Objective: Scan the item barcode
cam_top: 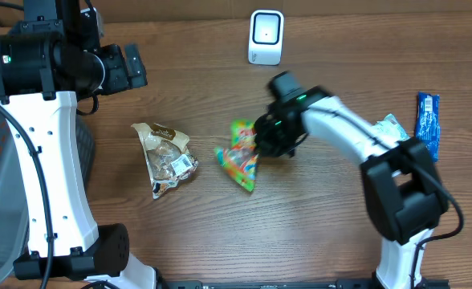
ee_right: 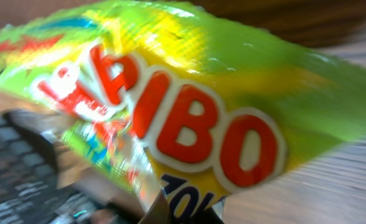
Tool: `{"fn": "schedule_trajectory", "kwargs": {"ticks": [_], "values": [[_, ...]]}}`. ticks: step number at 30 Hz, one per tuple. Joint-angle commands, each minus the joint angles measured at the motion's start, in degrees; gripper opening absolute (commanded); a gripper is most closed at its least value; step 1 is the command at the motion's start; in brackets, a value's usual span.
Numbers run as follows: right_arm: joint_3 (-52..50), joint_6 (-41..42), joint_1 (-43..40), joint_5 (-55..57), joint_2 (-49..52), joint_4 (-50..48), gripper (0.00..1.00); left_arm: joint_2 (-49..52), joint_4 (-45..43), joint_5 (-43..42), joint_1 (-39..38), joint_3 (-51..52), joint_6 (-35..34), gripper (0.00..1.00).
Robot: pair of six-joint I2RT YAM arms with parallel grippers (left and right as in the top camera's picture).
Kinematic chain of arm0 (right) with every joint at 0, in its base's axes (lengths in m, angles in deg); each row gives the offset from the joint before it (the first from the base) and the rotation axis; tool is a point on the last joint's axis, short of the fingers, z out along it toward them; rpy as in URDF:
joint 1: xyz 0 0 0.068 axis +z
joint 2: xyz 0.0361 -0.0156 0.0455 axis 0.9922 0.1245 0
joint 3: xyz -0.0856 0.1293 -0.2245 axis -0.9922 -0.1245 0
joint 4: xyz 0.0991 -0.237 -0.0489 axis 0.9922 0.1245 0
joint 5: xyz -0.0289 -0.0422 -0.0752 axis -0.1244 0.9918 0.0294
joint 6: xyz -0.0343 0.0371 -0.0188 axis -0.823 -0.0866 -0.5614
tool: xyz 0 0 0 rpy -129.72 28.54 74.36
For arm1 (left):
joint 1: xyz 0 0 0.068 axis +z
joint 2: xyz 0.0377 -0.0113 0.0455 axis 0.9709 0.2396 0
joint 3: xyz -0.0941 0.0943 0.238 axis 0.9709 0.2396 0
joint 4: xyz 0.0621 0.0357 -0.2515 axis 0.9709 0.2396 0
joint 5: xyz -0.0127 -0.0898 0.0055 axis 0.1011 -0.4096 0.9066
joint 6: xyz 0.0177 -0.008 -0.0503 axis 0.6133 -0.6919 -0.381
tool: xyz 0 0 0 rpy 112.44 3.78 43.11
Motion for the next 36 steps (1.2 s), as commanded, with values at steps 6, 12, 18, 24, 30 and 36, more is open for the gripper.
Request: {"fn": "schedule_trajectory", "kwargs": {"ticks": [6, 12, 18, 24, 30, 36], "values": [[2.19, -15.02, -12.74, 1.79, -3.15, 6.47, 0.04, -0.94, -0.02, -0.57, -0.22, -0.02, -0.98, 1.00], [5.42, -20.33, -13.70, 4.37, -3.26, 6.54, 0.32, -0.94, -0.02, -0.57, -0.22, -0.02, -0.98, 1.00], [12.72, -25.66, -8.52, 12.98, -3.45, 10.05, 0.42, -0.94, -0.02, -0.57, -0.22, -0.02, -0.98, 1.00], [13.77, -28.50, 1.75, 33.18, -3.37, 12.41, 0.53, -0.94, -0.02, -0.57, -0.22, -0.02, -0.98, 1.00], [13.66, -30.62, 9.79, 45.46, -1.29, 12.79, 0.82, -0.94, -0.02, -0.57, -0.22, -0.02, -0.98, 1.00], [10.32, -31.98, 10.38, 45.44, 1.33, 11.93, 0.75, -0.94, -0.02, -0.57, -0.22, -0.02, -0.98, 1.00]]}}
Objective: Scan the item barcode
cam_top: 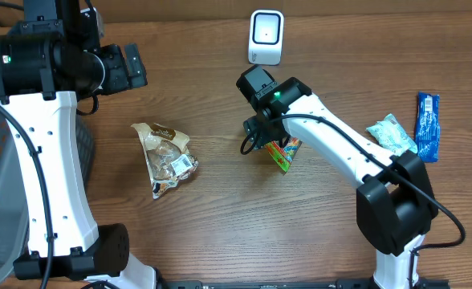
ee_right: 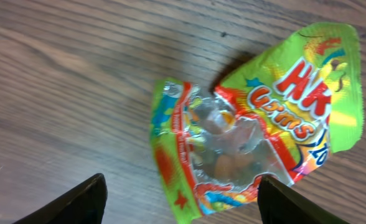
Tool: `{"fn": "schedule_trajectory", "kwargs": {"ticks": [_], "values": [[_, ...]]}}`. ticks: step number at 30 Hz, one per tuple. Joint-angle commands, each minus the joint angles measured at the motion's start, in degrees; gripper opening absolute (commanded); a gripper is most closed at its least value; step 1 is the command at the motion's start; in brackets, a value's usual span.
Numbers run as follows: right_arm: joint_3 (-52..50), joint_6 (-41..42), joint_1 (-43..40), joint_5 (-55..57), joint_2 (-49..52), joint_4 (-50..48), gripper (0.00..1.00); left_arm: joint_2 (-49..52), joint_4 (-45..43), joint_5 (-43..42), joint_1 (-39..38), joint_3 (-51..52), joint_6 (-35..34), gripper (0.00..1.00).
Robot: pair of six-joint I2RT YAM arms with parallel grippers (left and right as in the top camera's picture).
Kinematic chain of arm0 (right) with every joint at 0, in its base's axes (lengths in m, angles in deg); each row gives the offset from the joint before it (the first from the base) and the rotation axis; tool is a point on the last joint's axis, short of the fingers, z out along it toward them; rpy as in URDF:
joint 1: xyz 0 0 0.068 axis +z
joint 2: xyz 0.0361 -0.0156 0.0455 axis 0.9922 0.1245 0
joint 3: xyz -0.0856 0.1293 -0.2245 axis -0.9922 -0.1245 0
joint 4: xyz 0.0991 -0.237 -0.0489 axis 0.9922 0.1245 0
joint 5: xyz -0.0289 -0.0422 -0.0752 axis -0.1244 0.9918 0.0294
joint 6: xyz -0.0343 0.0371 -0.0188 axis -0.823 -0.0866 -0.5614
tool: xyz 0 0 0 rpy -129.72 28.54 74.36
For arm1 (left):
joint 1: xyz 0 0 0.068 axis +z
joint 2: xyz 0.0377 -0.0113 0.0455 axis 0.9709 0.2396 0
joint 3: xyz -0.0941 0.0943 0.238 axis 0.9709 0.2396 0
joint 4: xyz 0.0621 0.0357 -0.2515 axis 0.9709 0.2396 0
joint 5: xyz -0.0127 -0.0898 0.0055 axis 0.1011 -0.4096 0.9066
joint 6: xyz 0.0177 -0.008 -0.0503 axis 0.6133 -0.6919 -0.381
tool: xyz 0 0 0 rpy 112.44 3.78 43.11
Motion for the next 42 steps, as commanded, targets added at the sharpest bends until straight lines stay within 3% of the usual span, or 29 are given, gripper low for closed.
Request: {"fn": "schedule_trajectory", "kwargs": {"ticks": [1, 19, 30, 32, 34, 38, 39, 42], "values": [[-2.43, -1.79, -0.42, 2.69, 2.58, 0.00, 0.74, -0.94, -0.02, -0.57, -0.22, -0.02, -0.98, 1.00], [-7.69, -4.07, -0.42, 2.67, 3.21, -5.90, 0.73, -0.94, -0.02, -0.57, -0.22, -0.02, -0.98, 1.00], [-16.63, -8.31, -0.42, 2.69, 3.32, -17.38, 0.73, -0.94, -0.02, -0.57, -0.22, -0.02, -0.98, 1.00], [-18.43, -8.70, -0.44, 3.02, 3.34, -18.82, 0.68, -0.94, -0.02, -0.57, -0.22, -0.02, -0.98, 1.00], [-18.99, -8.63, -0.42, 3.56, 3.34, -18.73, 0.56, -0.94, -0.02, -0.57, -0.22, -0.02, -0.98, 1.00], [-18.97, -8.55, -0.52, 3.52, 3.34, -18.27, 0.08, -0.94, -0.02, -0.57, -0.22, -0.02, -0.98, 1.00], [-18.97, -8.09, -0.52, 3.52, 3.34, -18.27, 0.04, -0.94, -0.02, -0.57, -0.22, -0.02, -0.98, 1.00], [-17.97, -5.35, -0.52, 3.43, 3.28, -16.98, 0.04, -0.94, -0.02, -0.57, -0.22, -0.02, -0.98, 1.00]]}}
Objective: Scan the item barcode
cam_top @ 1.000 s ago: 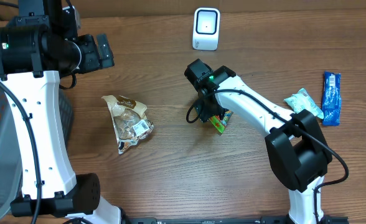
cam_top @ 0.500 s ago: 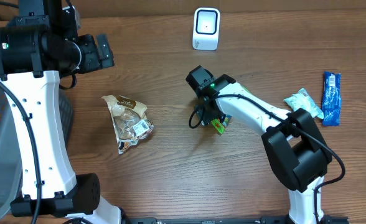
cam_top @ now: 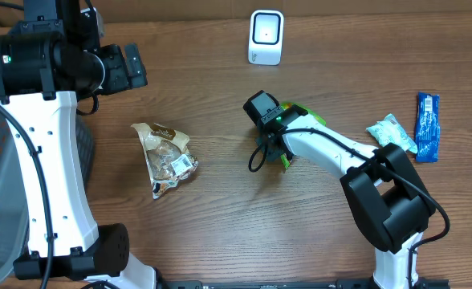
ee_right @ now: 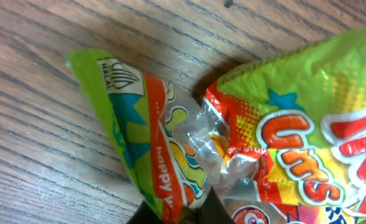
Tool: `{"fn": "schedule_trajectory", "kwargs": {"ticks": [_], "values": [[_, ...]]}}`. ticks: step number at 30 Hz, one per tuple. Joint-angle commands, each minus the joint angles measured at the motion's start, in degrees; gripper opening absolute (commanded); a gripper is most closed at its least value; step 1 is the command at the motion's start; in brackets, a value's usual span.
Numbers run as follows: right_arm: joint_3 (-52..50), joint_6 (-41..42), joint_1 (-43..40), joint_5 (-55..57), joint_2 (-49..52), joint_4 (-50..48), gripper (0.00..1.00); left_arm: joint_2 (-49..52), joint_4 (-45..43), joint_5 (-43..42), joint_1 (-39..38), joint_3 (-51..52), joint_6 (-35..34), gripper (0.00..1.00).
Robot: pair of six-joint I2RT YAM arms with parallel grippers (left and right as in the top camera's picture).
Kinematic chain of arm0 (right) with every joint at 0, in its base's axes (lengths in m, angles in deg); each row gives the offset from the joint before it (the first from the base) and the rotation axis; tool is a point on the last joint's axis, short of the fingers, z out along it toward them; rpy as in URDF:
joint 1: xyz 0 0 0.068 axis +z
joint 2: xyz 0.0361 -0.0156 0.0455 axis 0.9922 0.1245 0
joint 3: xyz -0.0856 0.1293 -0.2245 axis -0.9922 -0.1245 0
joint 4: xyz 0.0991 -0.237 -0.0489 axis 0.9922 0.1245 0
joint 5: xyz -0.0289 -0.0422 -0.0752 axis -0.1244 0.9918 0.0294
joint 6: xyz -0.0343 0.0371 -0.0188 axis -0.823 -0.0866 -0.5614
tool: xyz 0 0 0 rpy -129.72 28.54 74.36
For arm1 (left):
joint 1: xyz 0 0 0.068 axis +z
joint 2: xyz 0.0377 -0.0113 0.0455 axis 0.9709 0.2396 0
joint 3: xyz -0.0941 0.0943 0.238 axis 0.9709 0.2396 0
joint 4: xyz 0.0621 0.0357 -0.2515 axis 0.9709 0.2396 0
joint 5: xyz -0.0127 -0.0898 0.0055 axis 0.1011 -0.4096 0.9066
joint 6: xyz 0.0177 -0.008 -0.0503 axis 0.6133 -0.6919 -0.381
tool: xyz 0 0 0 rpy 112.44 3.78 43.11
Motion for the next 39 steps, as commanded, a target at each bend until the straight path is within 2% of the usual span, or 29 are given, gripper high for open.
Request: {"fn": "schedule_trajectory", "kwargs": {"ticks": [1, 7, 12, 15, 17, 19, 20, 24, 27, 32, 34, 39], "values": [[0.42, 3.87, -0.24, -3.39, 1.86, 3.72, 0.04, -0.94, -0.02, -0.57, -0.22, -0.02, -0.98, 1.00], [11.85, 3.85, -1.70, -22.67, -0.98, 12.61, 0.04, -0.94, -0.02, -0.57, -0.22, -0.02, -0.98, 1.00], [22.03, 5.16, -4.96, -50.90, -3.61, 18.12, 0.04, -0.94, -0.02, -0.57, -0.22, -0.02, -0.98, 1.00], [22.95, 5.09, -7.34, -67.45, -4.37, 17.00, 0.04, -0.94, -0.02, -0.57, -0.22, -0.02, -0.98, 1.00], [22.56, 5.07, -8.68, -73.11, -3.98, 16.90, 0.04, -0.94, -0.02, -0.57, -0.22, -0.02, -0.98, 1.00], [19.45, 2.01, -10.64, -84.98, -2.60, 14.53, 0.04, -0.94, -0.02, -0.57, -0.22, -0.02, -0.98, 1.00], [17.97, 1.84, -11.17, -87.14, -2.12, 13.18, 0.04, -0.94, -0.02, -0.57, -0.22, -0.02, -0.98, 1.00], [12.35, 2.08, -13.33, -89.39, 0.17, 9.33, 0.04, -0.94, -0.02, -0.57, -0.22, -0.02, -0.98, 1.00], [8.44, 2.10, -15.96, -95.10, 2.40, 5.81, 0.04, -0.94, -0.02, -0.57, -0.22, -0.02, -0.98, 1.00], [3.17, 2.12, -20.55, -93.96, 4.39, 4.13, 0.04, -0.94, -0.02, -0.57, -0.22, -0.02, -0.98, 1.00], [1.38, 2.99, -22.45, -88.83, 4.63, 4.26, 0.04, -0.94, -0.02, -0.57, -0.22, -0.02, -0.98, 1.00], [0.44, 6.49, -25.75, -66.40, 4.63, 7.45, 0.04, -0.94, -0.02, -0.57, -0.22, -0.02, -0.98, 1.00]]}}
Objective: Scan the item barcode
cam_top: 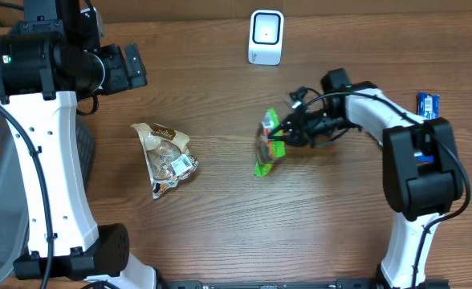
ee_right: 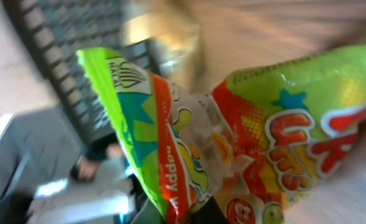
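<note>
A green Haribo candy bag (cam_top: 264,147) hangs edge-on above the table's middle, with my right gripper (cam_top: 283,133) shut on its right edge. The arm reaches in from the right. In the right wrist view the bag (ee_right: 245,137) fills the frame, its clear window and orange strip facing the camera, and the gripper (ee_right: 183,215) pinches its lower edge. The white barcode scanner (cam_top: 266,37) stands at the table's far edge, well behind the bag. My left gripper (cam_top: 128,68) is raised at the far left, its fingers unclear.
A brown snack bag (cam_top: 165,156) with a white label lies left of centre. A blue bar (cam_top: 429,104) shows at the right edge, partly behind the right arm. The left arm's white column stands along the left side.
The right gripper was pressed down on the bag's edge on the table. Now the wrist has turned and holds the bag off the wood, edge-on, slightly further left.
First the right gripper had the bag close to its camera, left of centre. Then the bag lay flat on the table under the open gripper. After that the gripper was down on the bag's edge, and now it holds the bag lifted and turned.
</note>
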Tool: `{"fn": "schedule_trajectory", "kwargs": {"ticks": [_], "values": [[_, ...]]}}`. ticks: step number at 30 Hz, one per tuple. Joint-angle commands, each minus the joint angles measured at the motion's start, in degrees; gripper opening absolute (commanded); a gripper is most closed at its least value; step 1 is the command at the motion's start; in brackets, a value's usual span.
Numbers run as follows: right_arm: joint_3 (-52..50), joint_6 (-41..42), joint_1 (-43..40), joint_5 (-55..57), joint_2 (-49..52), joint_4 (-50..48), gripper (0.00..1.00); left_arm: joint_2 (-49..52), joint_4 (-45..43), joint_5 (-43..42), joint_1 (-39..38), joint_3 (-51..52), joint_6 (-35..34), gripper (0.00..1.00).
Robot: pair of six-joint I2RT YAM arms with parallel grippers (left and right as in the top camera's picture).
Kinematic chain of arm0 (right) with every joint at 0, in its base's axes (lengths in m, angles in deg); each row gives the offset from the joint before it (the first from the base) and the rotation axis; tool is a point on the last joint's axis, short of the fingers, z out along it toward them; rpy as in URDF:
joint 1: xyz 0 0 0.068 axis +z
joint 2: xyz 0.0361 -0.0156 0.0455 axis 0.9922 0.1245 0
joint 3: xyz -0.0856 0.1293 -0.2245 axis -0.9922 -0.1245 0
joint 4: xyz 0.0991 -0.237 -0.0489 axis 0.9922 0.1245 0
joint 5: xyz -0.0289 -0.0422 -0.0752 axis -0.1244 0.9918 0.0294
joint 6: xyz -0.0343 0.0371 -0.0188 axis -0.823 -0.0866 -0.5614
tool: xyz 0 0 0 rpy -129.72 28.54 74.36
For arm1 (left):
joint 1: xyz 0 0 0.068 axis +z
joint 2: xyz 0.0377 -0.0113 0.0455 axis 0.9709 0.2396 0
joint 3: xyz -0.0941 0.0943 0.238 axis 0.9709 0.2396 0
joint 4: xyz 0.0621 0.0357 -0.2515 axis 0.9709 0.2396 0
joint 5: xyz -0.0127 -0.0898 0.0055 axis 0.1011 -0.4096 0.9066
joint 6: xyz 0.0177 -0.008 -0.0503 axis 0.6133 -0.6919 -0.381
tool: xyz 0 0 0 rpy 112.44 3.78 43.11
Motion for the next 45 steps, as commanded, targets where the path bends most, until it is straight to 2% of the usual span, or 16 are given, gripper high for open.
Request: {"fn": "schedule_trajectory", "kwargs": {"ticks": [1, 3, 6, 10, 12, 15, 19, 20, 22, 23, 25, 28, 35, 45], "values": [[-0.24, 2.19, -1.53, 17.29, -0.52, 1.36, 0.04, -0.94, -0.02, -0.57, -0.22, -0.02, -0.98, 0.99], [-0.24, 3.45, -1.90, 25.18, -0.52, 2.38, 0.11, -0.94, -0.02, -0.57, -0.22, -0.02, -0.98, 1.00], [-0.24, 4.92, -1.97, 34.67, -0.52, 3.74, 0.15, -0.94, -0.02, -0.57, -0.22, -0.02, -0.98, 1.00], [0.70, 5.18, -2.40, 43.17, -0.52, 6.47, 0.32, -0.94, -0.02, -0.57, -0.22, -0.02, -0.98, 1.00], [4.00, 5.11, -3.34, 43.50, -0.59, 8.55, 0.37, -0.94, -0.02, -0.57, -0.22, -0.02, -0.98, 1.00], [10.71, 4.76, -4.44, 43.56, -0.59, 11.91, 0.40, -0.94, -0.02, -0.57, -0.22, -0.02, -0.98, 1.00], [23.26, 4.61, -5.18, 45.79, -0.59, 18.29, 0.47, -0.94, -0.02, -0.57, -0.22, -0.02, -0.98, 1.00], [29.14, 4.39, -5.16, 45.59, -0.59, 21.94, 0.47, -0.94, -0.02, -0.57, -0.22, -0.02, -0.98, 1.00], [33.92, 2.71, -4.90, 42.36, -0.59, 25.57, 0.37, -0.94, -0.02, -0.57, -0.22, -0.02, -0.98, 1.00], [35.47, 1.84, -4.66, 40.11, -0.59, 27.10, 0.29, -0.94, -0.02, -0.57, -0.22, -0.02, -0.98, 1.00], [37.18, 1.18, -3.93, 34.97, -0.59, 29.97, 0.15, -0.94, -0.04, -0.57, -0.22, -0.02, -0.98, 1.00], [36.52, 1.16, -2.36, 35.69, -0.57, 33.35, 0.04, -0.94, -0.02, -0.57, -0.22, -0.02, -0.98, 1.00], [27.98, 1.18, 2.12, 40.13, -0.57, 33.77, 0.04, -0.94, -0.02, -0.57, -0.22, -0.02, -0.98, 1.00], [9.07, 1.90, 5.31, 44.00, -0.57, 15.19, 0.04, -0.94, -0.02, -0.57, -0.22, -0.02, -0.98, 1.00]]}}
